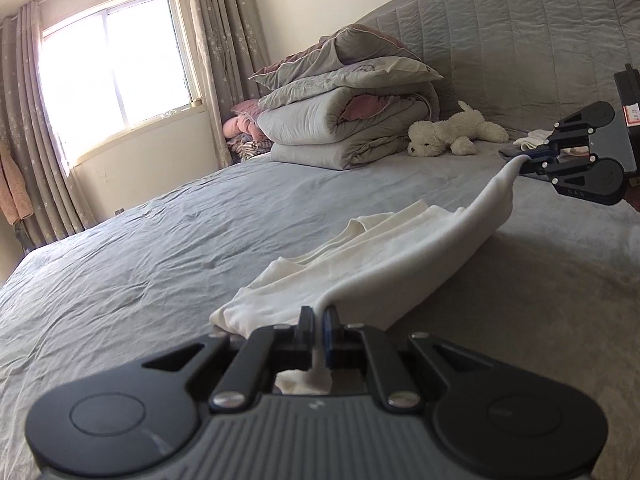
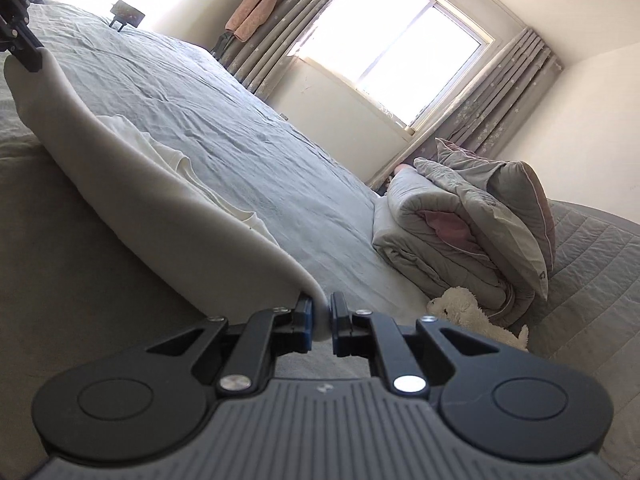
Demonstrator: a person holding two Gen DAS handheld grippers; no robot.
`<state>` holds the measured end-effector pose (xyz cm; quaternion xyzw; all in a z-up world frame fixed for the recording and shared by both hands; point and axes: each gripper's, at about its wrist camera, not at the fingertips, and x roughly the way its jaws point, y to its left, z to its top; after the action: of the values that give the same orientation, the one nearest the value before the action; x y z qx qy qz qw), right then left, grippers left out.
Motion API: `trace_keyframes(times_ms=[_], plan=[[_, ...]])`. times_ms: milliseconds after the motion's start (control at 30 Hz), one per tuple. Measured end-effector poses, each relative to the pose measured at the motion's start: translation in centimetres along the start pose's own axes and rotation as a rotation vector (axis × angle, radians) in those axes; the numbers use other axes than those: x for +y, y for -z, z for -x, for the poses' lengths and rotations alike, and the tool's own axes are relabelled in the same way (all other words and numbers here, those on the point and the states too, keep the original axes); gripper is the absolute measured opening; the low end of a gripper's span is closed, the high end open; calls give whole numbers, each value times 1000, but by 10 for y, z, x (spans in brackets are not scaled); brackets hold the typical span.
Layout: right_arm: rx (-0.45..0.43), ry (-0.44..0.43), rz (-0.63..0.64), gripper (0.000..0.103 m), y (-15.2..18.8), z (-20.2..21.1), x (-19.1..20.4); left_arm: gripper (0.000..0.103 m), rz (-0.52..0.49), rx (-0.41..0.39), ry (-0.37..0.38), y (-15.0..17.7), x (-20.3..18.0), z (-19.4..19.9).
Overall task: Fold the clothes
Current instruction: 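Lift the side edge with both grippers and fold it over the shirt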
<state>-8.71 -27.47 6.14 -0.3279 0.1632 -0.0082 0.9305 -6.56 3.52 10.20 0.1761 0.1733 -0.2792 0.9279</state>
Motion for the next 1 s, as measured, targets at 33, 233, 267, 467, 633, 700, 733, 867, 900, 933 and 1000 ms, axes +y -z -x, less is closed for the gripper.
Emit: trace_keyframes(times_ms=[33,233,267,467,633,700,733,867,900,933,1000], plan=[[-2,2,0,8,-2,-1,-2,5,5,1,-3,-2,2,-2],[-13,-33,-45,8,-9,-7,-15,5,110,39,4,-15,21,-15],[-13,-40,-58,8,-14,-13,-18,5,135,48,1,-19,25,-18],[-10,-80,-139,8,-43,-56,-36,5,215,100,-49,-45,52,-60],[71,-114,-166,8,-57,-116,-38,5,282,200,-82,-56,78,-119],[119,-129,-183,8,-59,-143,-35,5,296,252,-95,-55,83,-145],[152,-140,-206,8,-57,-155,-33,5,303,277,-102,-55,85,-159],[265,-177,-292,8,-48,-192,-25,5,325,370,-125,-50,93,-207],[287,-184,-315,8,-45,-199,-24,5,326,377,-129,-48,92,-214],[302,-185,-326,8,-43,-202,-22,5,330,376,-130,-46,93,-218],[326,-182,-340,8,-41,-208,-19,5,338,372,-133,-44,94,-224]])
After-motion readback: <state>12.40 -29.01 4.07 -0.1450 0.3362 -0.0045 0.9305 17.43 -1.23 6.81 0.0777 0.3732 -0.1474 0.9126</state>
